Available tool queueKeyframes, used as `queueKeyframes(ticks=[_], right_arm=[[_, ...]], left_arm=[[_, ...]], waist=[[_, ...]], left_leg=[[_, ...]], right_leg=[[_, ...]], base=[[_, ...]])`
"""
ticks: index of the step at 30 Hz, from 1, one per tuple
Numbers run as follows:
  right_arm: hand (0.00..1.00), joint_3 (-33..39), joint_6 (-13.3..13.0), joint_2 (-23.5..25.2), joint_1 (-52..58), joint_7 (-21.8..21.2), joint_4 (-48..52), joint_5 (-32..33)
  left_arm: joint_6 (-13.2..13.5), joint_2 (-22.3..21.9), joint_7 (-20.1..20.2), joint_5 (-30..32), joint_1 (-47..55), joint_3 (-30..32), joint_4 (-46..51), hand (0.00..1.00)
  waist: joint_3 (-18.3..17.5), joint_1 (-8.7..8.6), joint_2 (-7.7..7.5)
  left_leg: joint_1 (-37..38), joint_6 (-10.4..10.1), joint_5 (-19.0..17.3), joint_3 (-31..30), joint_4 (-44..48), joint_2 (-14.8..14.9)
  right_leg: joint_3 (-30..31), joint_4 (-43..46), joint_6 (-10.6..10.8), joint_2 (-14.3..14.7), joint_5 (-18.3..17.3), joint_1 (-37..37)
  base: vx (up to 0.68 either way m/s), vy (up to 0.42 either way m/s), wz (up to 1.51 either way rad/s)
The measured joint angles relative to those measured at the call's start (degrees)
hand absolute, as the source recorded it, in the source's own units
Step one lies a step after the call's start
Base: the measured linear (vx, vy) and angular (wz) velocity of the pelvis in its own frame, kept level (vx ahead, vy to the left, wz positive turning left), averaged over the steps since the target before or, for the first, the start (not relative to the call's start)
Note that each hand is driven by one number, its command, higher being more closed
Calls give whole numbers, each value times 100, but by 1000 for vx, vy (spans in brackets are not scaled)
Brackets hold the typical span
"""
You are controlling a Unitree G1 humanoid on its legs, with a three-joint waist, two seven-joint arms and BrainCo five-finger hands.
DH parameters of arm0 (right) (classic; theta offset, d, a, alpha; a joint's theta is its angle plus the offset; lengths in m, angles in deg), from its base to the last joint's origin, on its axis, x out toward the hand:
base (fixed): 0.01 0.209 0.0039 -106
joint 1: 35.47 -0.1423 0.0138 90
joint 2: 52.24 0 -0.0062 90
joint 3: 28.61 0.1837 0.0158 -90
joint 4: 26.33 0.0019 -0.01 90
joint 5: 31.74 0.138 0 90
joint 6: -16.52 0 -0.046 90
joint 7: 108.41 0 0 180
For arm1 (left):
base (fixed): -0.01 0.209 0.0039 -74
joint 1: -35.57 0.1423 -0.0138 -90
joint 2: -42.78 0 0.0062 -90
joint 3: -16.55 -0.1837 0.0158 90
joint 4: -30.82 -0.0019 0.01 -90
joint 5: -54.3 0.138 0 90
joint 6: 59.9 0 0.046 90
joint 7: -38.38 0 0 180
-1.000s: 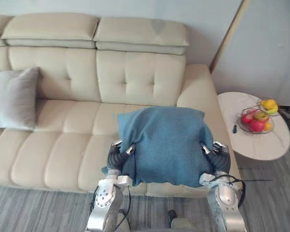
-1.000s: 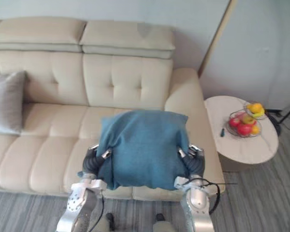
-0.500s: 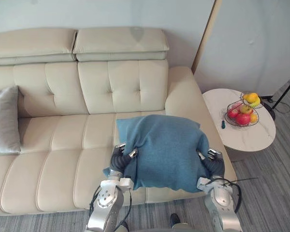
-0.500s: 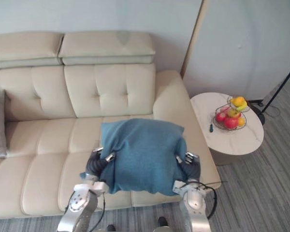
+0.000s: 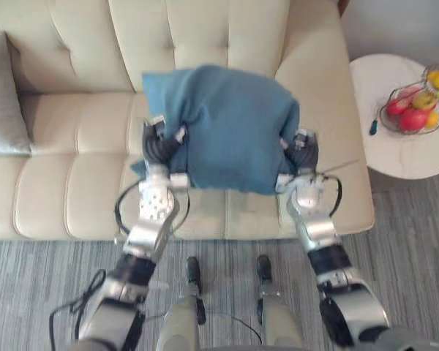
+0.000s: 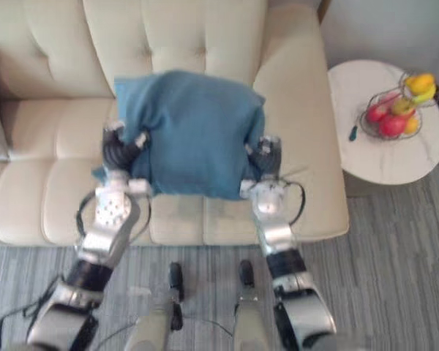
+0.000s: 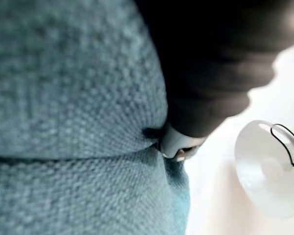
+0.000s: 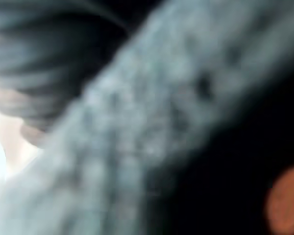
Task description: Pick up cushions and gather them together orderly.
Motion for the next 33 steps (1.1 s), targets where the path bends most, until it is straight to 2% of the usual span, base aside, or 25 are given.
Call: queueKeyframes(ticks=[1,2,4,6,8,9,12,14,18,21,25,30,33], right_arm=[[100,286,0,-9,-835,131,-442,4],[100,344,0,-20,-1041,155,-569,5],[100,568,2,-180,-2218,410,-1111,2],[100,652,1,-247,-2916,616,-1418,-23],[100,781,2,-266,-3428,763,-1733,-115],[0,787,6,-287,-3608,814,-1874,-129],[0,798,87,-464,-4188,1140,-2121,-247],[0,794,183,-684,-4625,1493,-2334,-468],[0,774,227,-841,-4835,1639,-2579,-445],[0,782,253,-925,-4797,1585,-2827,-415],[0,736,254,-1006,-4328,1301,-2771,13],[0,649,370,-970,-3179,931,-2647,320],[0,654,463,-869,-2488,816,-2093,392]], left_arm=[[40,168,-106,1,-836,89,-523,100],[42,207,-124,1,-1039,111,-673,100],[48,433,-272,1,-2255,178,-1484,100],[51,600,-353,7,-2911,230,-1954,100],[51,616,-426,91,-3363,319,-2358,100],[52,617,-437,121,-3514,320,-2519,0],[52,665,-550,338,-4164,332,-3053,0],[52,668,-701,451,-4511,334,-3298,0],[32,664,-806,455,-4666,328,-3659,0],[31,642,-782,526,-4664,308,-3833,0],[7,487,-681,554,-4498,442,-4022,0],[-151,-15,-529,480,-3556,927,-3971,0],[-203,-291,-481,418,-2845,1066,-3615,0]], waist=[[316,-26,9],[355,-28,18],[595,-45,76],[787,-51,94],[867,-67,186],[885,-59,211],[897,-44,232],[951,-32,316],[1053,-18,436],[1059,9,444],[1059,79,444],[1081,154,462],[1091,143,465]], left_leg=[[-38,5,148,-35,-141,-8],[-92,12,177,-46,-167,-9],[-394,13,384,-137,-319,-18],[-529,14,435,-186,-347,-17],[-646,3,464,-288,-376,-16],[-666,5,470,-308,-407,-16],[-919,11,479,-488,-419,-38],[-1109,15,484,-595,-417,-74],[-1192,15,483,-817,-417,-103],[-1226,15,483,-886,-417,-102],[-1252,14,484,-877,-416,-104],[-1280,3,484,-785,-348,-68],[-1094,-2,480,-721,-320,-33]], right_leg=[[-28,-76,9,4,113,-54],[-31,-115,3,6,145,-97],[-107,-440,22,2,413,-272],[-162,-618,27,-6,540,-317],[-255,-660,21,-7,561,-368],[-285,-660,21,-6,561,-394],[-357,-661,21,-23,561,-605],[-472,-662,21,-60,561,-731],[-579,-664,21,-90,561,-741],[-601,-663,22,-92,559,-742],[-575,-662,58,-100,529,-771],[-477,-333,106,-75,321,-951],[-398,45,84,-36,146,-964]], base=[[-64,-4,6],[-81,0,13],[-58,3,14],[-49,-3,12],[-34,-3,18],[-16,2,8],[-10,9,17],[0,39,23],[22,39,15],[23,33,9],[6,19,1],[-29,16,-7],[-35,-2,-8]])
